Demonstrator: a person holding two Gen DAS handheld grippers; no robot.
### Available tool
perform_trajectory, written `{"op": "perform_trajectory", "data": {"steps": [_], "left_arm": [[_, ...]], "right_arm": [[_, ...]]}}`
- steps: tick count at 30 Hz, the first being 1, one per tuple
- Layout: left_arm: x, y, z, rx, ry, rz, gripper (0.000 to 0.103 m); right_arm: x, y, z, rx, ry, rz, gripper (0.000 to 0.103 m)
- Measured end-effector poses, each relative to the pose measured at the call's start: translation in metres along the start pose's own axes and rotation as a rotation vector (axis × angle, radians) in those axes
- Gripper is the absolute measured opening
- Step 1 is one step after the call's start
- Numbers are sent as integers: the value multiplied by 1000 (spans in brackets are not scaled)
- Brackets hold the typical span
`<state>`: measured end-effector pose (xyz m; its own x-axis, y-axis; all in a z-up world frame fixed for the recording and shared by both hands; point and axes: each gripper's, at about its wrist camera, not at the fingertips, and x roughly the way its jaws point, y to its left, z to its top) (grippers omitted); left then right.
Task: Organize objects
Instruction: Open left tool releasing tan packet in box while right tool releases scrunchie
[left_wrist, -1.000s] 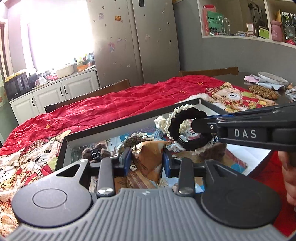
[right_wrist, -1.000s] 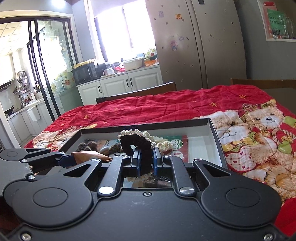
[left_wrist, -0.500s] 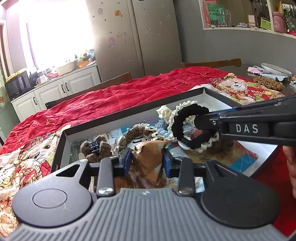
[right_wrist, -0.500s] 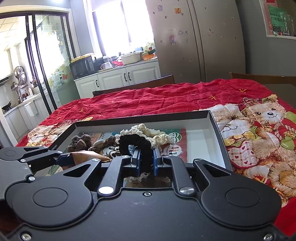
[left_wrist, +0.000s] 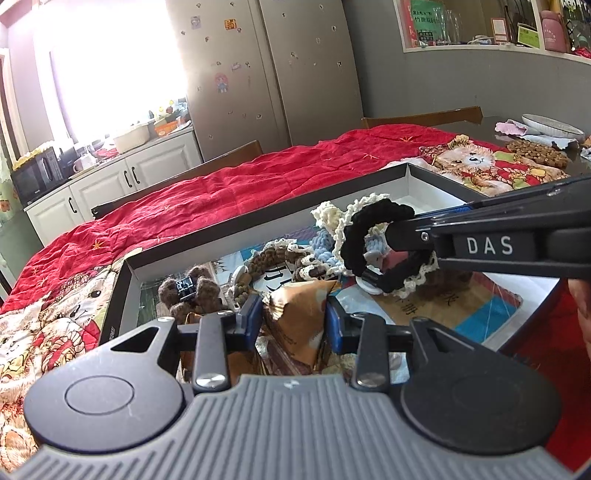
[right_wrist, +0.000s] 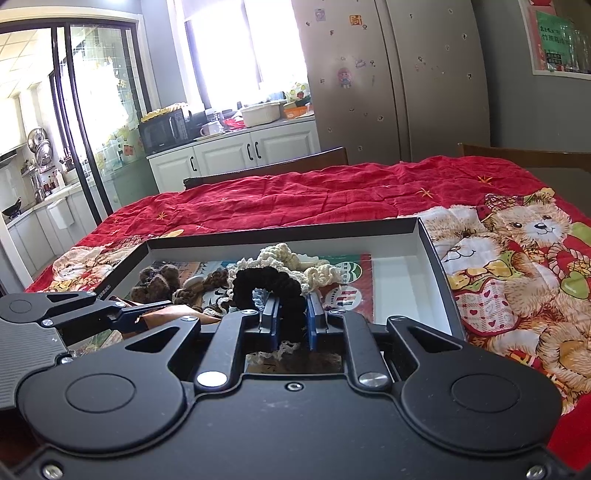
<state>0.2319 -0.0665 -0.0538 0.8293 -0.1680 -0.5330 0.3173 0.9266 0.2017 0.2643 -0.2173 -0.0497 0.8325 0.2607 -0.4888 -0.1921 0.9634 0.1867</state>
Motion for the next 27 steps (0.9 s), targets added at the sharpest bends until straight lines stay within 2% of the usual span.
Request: {"op": "perform_trajectory", "data": {"steps": [22, 25, 27], "left_arm": [[1, -1, -2, 6, 1, 2, 46], [1, -2, -2, 7, 1, 3, 48], [0, -3, -2, 11, -1, 0, 60]], "right_arm": [[0, 1, -1, -3, -1, 1, 18], [0, 1, -1, -3, -2, -1, 18], [0, 1, -1, -4, -3, -2, 19]]}}
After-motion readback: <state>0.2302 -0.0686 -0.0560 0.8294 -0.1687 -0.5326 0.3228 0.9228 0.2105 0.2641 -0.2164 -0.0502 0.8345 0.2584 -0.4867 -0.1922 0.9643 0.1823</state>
